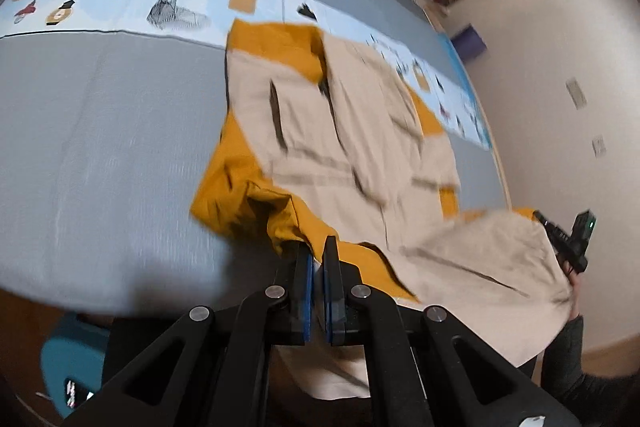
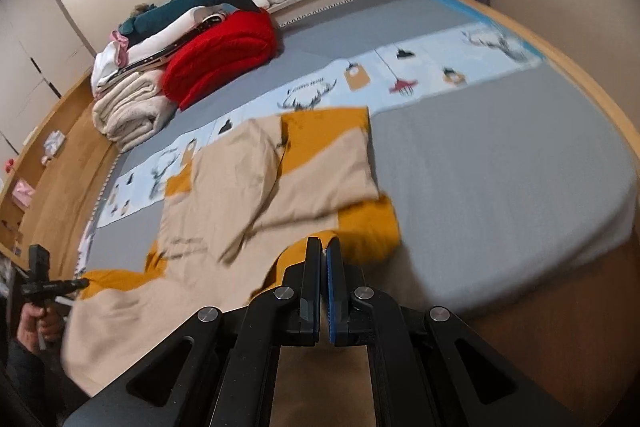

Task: Fold large clothes

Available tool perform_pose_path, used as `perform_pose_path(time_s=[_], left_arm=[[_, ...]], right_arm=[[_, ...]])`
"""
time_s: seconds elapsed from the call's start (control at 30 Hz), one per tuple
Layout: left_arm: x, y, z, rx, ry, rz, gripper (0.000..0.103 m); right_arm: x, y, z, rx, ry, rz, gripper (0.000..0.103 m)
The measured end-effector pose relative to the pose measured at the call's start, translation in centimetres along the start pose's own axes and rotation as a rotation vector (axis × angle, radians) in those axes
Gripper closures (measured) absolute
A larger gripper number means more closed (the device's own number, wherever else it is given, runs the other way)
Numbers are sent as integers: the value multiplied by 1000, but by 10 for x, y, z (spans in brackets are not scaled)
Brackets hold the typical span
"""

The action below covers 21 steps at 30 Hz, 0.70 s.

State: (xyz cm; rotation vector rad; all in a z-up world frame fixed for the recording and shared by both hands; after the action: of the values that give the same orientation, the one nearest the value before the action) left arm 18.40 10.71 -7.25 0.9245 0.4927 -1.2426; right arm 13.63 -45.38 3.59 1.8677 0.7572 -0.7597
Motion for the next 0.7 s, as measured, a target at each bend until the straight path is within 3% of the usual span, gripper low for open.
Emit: perform_pose_path(time_s=[0.1, 0.23, 0.3, 0.4, 0.5, 0.7], left_arm=[[28, 44, -17, -52, 2, 37, 100], [67, 82, -46, -59, 91, 74, 100], [96, 87, -65, -116, 128, 24, 99], [112, 101, -63, -117, 141, 14, 99], [123, 112, -60, -50, 185, -13, 99], [110, 118, -85, -156, 142, -12, 91]], right_arm=[[50, 40, 0, -18, -19, 0, 100], [123, 79, 10, 16, -42, -28, 100], [160, 92, 18, 21, -56, -28, 100], [211, 93, 28, 56, -78, -121, 100], [237, 105, 27, 57, -76, -143, 100], [272, 121, 26, 26, -76, -158, 100]])
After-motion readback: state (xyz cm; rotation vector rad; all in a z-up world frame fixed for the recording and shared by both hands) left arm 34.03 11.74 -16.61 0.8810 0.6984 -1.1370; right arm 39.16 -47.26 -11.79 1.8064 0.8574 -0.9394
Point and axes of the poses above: each gripper's, at about its wrist camera, not at the fingertips, and x roughly the way its jaws point, z to its right, y to its top, the point moved 9 cm from there along x, roughly the way its jaws point, and after that the axes turned 4 degrees about x, right-handed, at the moved point
